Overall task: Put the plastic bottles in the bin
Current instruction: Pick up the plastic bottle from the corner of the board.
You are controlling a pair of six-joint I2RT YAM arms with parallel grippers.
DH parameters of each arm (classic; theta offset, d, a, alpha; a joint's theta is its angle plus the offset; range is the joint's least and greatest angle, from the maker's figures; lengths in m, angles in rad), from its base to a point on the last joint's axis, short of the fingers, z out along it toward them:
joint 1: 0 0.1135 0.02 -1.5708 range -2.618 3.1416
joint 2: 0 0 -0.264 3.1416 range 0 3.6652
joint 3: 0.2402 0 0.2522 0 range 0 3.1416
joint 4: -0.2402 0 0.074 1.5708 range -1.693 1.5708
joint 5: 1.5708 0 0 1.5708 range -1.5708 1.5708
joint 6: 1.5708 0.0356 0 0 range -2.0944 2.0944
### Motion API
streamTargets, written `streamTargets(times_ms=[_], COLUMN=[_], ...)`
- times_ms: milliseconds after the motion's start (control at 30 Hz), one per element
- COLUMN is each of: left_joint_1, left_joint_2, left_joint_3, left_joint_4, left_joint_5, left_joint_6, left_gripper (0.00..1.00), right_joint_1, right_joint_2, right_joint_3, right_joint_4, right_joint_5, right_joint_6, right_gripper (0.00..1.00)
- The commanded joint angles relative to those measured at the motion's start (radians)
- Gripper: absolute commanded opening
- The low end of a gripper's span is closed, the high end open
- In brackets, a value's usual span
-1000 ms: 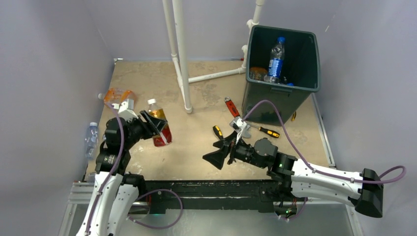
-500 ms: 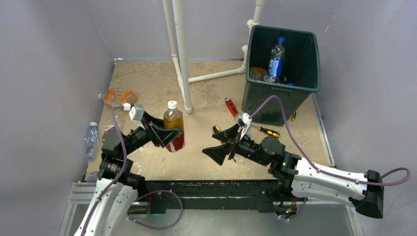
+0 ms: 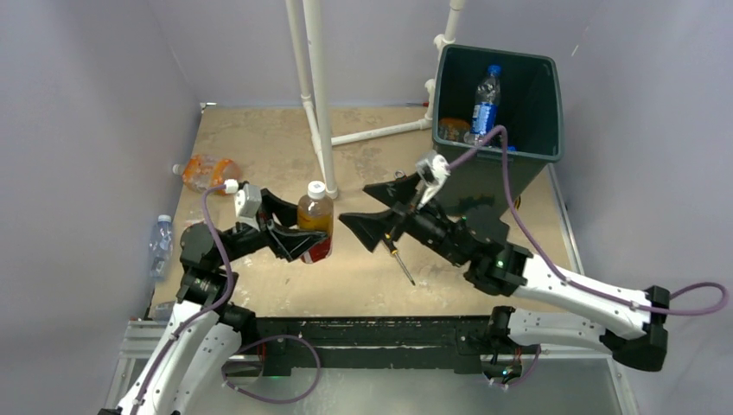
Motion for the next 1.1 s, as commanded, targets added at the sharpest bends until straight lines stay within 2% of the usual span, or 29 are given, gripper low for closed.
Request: streamTargets(times_ms=[0,167,367,433,533,633,833,933,1067], left_joint_1=[-0.026,-0.028,-0.028,-0.028,-0.028,-0.028,-0.028,-0.028,-0.028], left_joint_2=[0.024,0.016,0.009,0.008,0.004,0.013,0.115,0.163,0.196], left_joint_3=[0.1,0.157,0.168,0.17,0.188,0.191,0.179,0.139,0.102], left_joint_4=[-0.024,-0.139,-0.144,-0.133,-0.123,-0.012,0.317,0.535,0.709], left_joint_5=[0.021,0.011,0.012,0.009,-0.032,-0.085,-0.14,-0.143,-0.14], left_joint_6=[0.121,0.194,0.19,0.184,0.171,0.092,-0.202,-0.364,-0.5], left_gripper=[0.36,0.36,0.36,0.36,0.35,0.35,0.36,0.36,0.37], right_joint_1=[-0.002,-0.003,-0.013,-0.015,-0.016,-0.017,-0.017,-0.015,-0.016], right_joint_2=[0.148,0.267,0.301,0.306,0.266,0.167,0.038,0.041,0.065], right_joint_3=[0.156,0.248,0.265,0.266,0.209,0.079,-0.118,-0.119,-0.089], right_joint_4=[0.017,0.006,0.042,0.045,0.098,0.21,0.336,0.282,0.266], right_joint_5=[-0.015,-0.039,-0.097,-0.11,-0.13,-0.151,-0.232,-0.235,-0.206], right_joint_6=[-0.035,-0.014,0.022,0.031,0.038,0.031,-0.022,-0.04,-0.037], right_gripper=[0.97,0.92,0.86,0.88,0.96,0.99,0.99,0.99,0.99])
